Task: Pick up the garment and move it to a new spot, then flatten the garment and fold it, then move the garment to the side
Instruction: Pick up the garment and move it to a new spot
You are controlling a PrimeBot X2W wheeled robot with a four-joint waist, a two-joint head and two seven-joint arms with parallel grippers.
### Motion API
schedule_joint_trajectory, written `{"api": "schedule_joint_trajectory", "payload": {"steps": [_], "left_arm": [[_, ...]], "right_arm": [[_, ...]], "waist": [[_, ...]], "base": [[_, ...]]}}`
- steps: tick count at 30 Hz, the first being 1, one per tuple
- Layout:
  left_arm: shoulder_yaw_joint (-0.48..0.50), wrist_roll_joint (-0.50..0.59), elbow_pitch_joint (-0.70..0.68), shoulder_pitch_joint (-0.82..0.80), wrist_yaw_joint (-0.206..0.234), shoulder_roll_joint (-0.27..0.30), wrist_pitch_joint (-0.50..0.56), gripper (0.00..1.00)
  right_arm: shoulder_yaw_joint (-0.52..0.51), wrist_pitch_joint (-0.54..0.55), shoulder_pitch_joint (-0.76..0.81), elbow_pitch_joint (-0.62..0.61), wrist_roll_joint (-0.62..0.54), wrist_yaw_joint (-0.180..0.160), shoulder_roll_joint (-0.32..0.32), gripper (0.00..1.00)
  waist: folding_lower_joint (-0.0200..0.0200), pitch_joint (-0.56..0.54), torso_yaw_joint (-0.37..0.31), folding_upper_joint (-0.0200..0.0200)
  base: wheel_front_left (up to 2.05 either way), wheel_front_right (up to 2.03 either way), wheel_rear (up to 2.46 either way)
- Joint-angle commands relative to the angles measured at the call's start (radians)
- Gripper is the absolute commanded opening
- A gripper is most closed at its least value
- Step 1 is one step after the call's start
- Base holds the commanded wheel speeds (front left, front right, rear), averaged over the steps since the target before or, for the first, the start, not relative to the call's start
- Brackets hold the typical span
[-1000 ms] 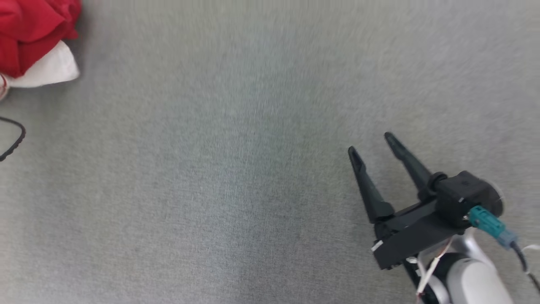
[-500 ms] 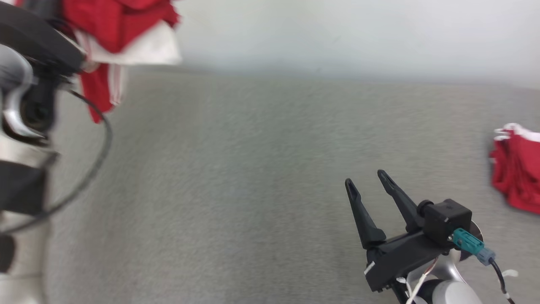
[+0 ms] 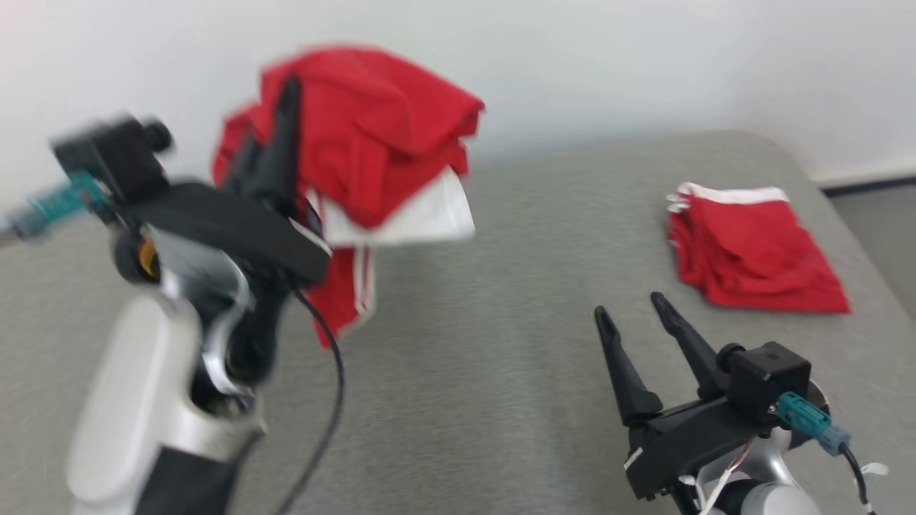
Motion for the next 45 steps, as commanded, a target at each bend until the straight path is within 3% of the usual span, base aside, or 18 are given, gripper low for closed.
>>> {"api": "schedule_joint_trajectory", "payload": {"steps": [1, 7, 10, 11, 12, 16, 20, 29, 34, 37, 45], "left_arm": [[-0.001, -0.007, -0.003, 0.033, 0.003, -0.009, -0.015, 0.0], [-0.017, 0.005, 0.075, 0.147, -0.016, -0.028, -0.094, 0.0], [-0.045, 0.083, 0.194, 0.178, -0.024, -0.003, -0.172, 0.0], [-0.062, 0.109, 0.228, 0.182, -0.027, 0.006, -0.183, 0.43], [-0.078, 0.125, 0.262, 0.184, -0.03, 0.011, -0.192, 1.0], [-0.134, 0.181, 0.391, 0.175, -0.053, 0.012, -0.223, 1.0], [-0.15, 0.184, 0.437, 0.178, -0.081, 0.006, -0.254, 1.0], [-0.126, 0.235, 0.316, 0.265, -0.092, 0.066, -0.421, 1.0], [-0.034, 0.26, 0.166, 0.403, -0.06, 0.086, -0.45, 1.0], [0.063, 0.289, 0.047, 0.504, -0.047, 0.054, -0.449, 1.0], [0.23, 0.425, -0.112, 0.729, -0.135, -0.026, -0.45, 1.0]], "right_arm": [[0.008, 0.001, 0.004, 0.001, 0.003, -0.002, 0.003, 1.0], [0.022, -0.015, -0.019, 0.022, 0.015, -0.002, 0.004, 1.0], [0.024, -0.032, -0.026, 0.055, 0.015, -0.002, 0.004, 1.0], [0.025, -0.038, -0.026, 0.062, 0.014, -0.002, 0.004, 1.0], [0.026, -0.04, -0.027, 0.072, 0.014, -0.002, 0.004, 1.0], [0.022, -0.057, -0.03, 0.104, 0.016, -0.002, 0.004, 1.0], [0.007, -0.062, -0.032, 0.116, 0.015, -0.002, 0.004, 1.0], [-0.05, -0.087, -0.001, 0.147, -0.012, -0.002, 0.002, 1.0], [-0.089, -0.12, 0.03, 0.181, 0.005, -0.002, -0.009, 1.0], [-0.094, -0.151, 0.045, 0.21, 0.015, -0.002, -0.028, 1.0], [-0.118, -0.224, 0.072, 0.298, 0.05, -0.002, -0.046, 1.0]], "waist": [[0.0001, 0.021, -0.094, 0.0], [0.0001, 0.079, -0.17, 0.0], [0.0001, 0.107, -0.196, 0.0], [0.0001, 0.113, -0.199, 0.0], [0.0001, 0.116, -0.201, 0.0], [0.0001, 0.122, -0.19, 0.0], [0.0001, 0.107, -0.155, 0.0], [0.0001, 0.04, -0.049, 0.0], [0.0001, -0.007, 0.026, 0.0], [0.0001, -0.025, 0.063, 0.0], [0.0001, -0.051, 0.127, 0.0]], "base": [[0.0, 0.0, 0.0], [0.0, 0.0, 0.0], [0.0, 0.0, 0.0], [0.0, 0.0, 0.0], [0.0, 0.0, 0.0], [0.0, 0.0, 0.0], [0.0, 0.0, 0.0], [0.0, 0.0, 0.0], [0.0, 0.0, 0.0], [0.0, 0.0, 0.0], [0.0, 0.0, 0.0]]}}
